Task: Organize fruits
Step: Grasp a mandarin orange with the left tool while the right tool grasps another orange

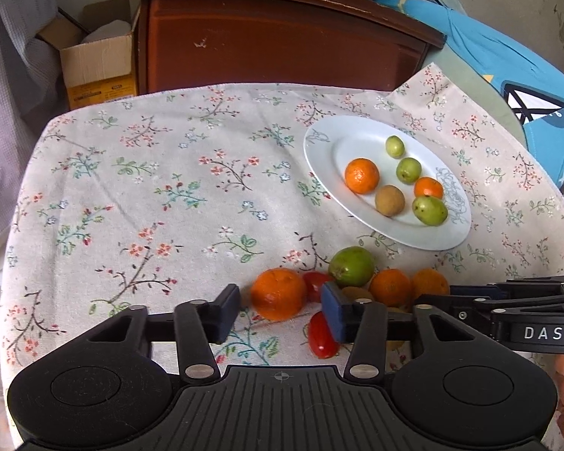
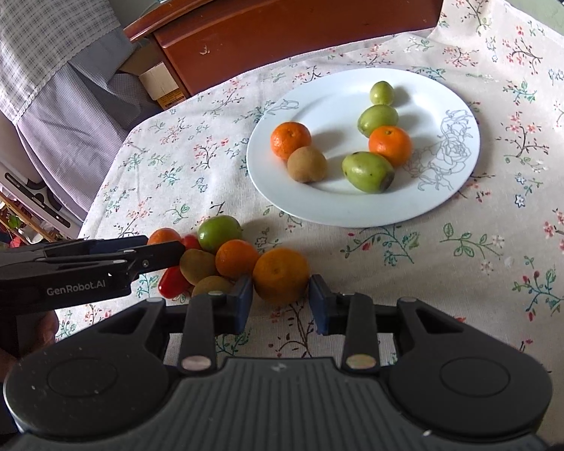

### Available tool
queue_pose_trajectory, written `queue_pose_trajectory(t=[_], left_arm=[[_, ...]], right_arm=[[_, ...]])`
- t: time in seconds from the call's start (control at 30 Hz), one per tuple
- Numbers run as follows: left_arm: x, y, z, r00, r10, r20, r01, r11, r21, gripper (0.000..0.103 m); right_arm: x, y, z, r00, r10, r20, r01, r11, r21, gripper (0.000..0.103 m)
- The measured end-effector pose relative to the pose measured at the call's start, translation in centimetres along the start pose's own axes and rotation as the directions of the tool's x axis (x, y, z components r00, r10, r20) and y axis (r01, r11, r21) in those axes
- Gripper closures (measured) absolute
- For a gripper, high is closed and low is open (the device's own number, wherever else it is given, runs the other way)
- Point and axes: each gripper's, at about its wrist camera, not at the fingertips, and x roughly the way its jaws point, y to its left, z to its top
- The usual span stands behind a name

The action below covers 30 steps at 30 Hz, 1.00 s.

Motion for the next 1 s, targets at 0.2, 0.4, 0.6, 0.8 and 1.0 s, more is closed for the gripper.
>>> queue_pose_trajectory(t=[0.2,0.4,0.6,0.8,1.0], left_arm=[[0.1,-0.4,-0.2,1.0,0.012,-0.003,-0.012,1.0,0.019,0.069],[-0.3,-0.7,0.0,0.999,0.035,0.005,-0.035,0.999,0.029,0.073],[-0.7,-1.1,0.1,0.999,0.041,0.016,-0.042,0.998,0.038,0.074],[-1.5,-1.4,0.4,0.997,0.058,0.046,-0.06,0.997,0.041,0.074],[-2.5,-1.7,1.0,0.993,0.073,0.095,-0.076,0.996,0.036,0.074]], right_arm=[[0.0,0.0,0.1,1.0,-0.002,0.002,0.002,1.0,0.002,0.071],[-0.2,-0.2,0.3,1.0,-0.004,0.011,0.003,1.0,0.014,0.071],[-0.3,-0.2,0.3,1.0,0.0,0.012,0.0,1.0,0.016,0.071],[-0.5,-0.3,0.5,1.0,-0.001,0.022,0.0,1.0,0.025,0.071],[-1.2,-0.4,1.1,0.999,0.011,0.051,-0.013,0.999,0.037,0.071]])
